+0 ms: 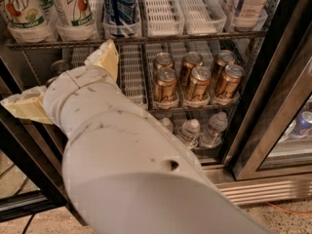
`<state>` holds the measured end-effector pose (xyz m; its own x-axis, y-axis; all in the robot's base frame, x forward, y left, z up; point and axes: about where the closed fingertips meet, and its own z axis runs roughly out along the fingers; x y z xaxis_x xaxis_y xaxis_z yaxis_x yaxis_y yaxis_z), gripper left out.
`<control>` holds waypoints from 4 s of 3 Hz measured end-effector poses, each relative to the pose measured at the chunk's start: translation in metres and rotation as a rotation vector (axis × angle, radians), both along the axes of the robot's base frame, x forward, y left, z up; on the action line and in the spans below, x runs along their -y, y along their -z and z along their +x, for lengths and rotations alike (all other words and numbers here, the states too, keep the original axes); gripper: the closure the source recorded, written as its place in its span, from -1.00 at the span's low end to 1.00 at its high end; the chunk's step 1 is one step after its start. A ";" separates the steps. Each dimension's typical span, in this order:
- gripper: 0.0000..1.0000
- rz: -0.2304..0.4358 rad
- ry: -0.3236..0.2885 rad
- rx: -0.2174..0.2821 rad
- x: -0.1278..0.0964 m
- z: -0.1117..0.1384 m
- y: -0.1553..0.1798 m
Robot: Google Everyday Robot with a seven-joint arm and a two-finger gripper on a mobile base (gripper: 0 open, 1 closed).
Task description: Pick 7up can from top shelf of fridge
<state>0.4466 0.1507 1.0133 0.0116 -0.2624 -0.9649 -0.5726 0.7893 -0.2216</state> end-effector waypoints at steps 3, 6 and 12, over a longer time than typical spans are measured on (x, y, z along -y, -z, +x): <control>-0.63 -0.026 0.009 0.084 -0.005 0.019 -0.011; -0.32 -0.026 0.087 0.231 0.010 0.047 -0.062; -0.22 0.016 0.175 0.270 -0.015 0.099 -0.058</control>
Offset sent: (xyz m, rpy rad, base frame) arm 0.0382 0.0168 -0.0001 -0.0294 -0.0551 0.0030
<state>0.5457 0.1655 1.0718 0.2242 -0.2681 -0.9369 -0.3504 0.8750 -0.3342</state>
